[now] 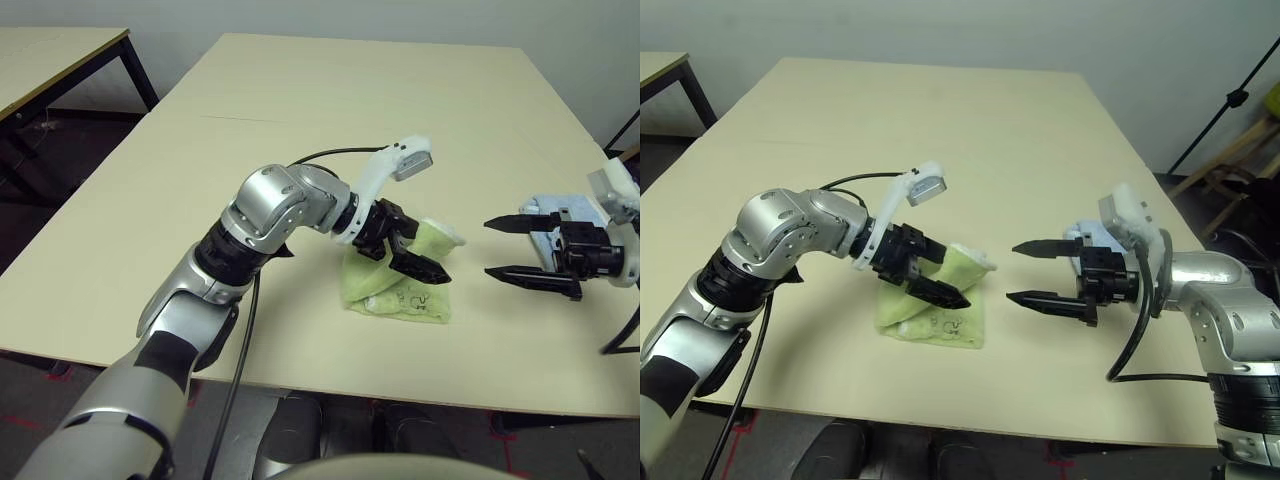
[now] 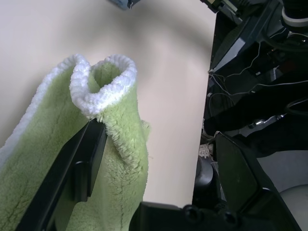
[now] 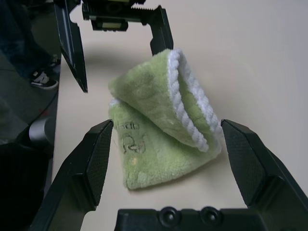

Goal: Fold the towel and set it aside.

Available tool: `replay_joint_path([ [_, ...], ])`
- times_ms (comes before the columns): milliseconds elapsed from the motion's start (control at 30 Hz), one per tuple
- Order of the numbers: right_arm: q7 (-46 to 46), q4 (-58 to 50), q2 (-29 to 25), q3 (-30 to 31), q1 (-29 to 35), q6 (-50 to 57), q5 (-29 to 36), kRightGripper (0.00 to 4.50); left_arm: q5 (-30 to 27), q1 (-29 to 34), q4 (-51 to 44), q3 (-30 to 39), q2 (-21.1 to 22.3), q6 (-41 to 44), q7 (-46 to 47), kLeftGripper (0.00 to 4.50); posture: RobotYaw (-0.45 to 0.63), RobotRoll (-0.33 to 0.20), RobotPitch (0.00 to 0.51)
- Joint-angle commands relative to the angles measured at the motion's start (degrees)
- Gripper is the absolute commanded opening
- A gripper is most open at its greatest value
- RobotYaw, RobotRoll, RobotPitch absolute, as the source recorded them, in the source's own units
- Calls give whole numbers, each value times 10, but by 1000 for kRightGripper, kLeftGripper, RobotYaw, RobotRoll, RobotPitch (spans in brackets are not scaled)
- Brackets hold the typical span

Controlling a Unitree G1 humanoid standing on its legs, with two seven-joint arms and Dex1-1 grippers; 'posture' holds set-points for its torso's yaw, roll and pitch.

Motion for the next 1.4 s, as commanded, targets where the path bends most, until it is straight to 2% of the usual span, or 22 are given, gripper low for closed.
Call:
replay_joint_path([
  [33, -8, -8, 19, 30, -17, -8, -12, 4500, 9, 5, 4, -12, -3, -5, -2, 4481, 151, 0, 85],
  [333, -13, 49, 68, 121, -94, -61, -92, 4500, 16, 17, 13, -9, -11, -2, -1, 4481, 161, 0, 89],
  [533, -13, 78, 90, 147, -108, -86, -120, 4500, 14, 21, 7, -3, -14, 7, 5, 4481, 176, 0, 85],
  [667, -17, 62, 90, 124, -97, -84, -106, 4500, 11, 25, 0, 0, -12, 13, 9, 4481, 181, 0, 80],
  [800, -2, 44, 46, 72, -71, -61, -72, 4500, 29, 17, -34, -23, 13, -11, 4, 4481, 168, 0, 66],
  [867, 10, 48, 15, 46, -61, -50, -59, 4500, 29, 18, -27, -19, 11, -18, 1, 4481, 160, 0, 68],
  [1000, 33, 68, -39, 7, -40, -45, -52, 4500, 97, -8, -26, -68, 45, -125, -33, 4481, 142, 0, 73],
  [1067, 38, 74, -52, -6, -31, -45, -50, 4500, 113, -32, -18, -66, 40, -160, -43, 4481, 133, 0, 72],
  [1100, 39, 75, -55, -10, -29, -44, -49, 4500, 132, -39, -11, -72, 42, -208, -60, 4481, 128, 0, 73],
  [1200, 37, 61, -52, -11, -21, -38, -43, 4500, 238, -58, 13, -144, 92, -335, -113, 4481, 123, 0, 75],
  [1300, 34, 50, -48, -6, -15, -35, -38, 4500, 307, -73, 36, -171, 111, -415, -136, 4481, 127, 0, 73],
  [1400, 29, 48, -40, 1, -18, -33, -37, 4500, 265, -61, 45, -119, 75, -353, -137, 4481, 128, 0, 72],
])
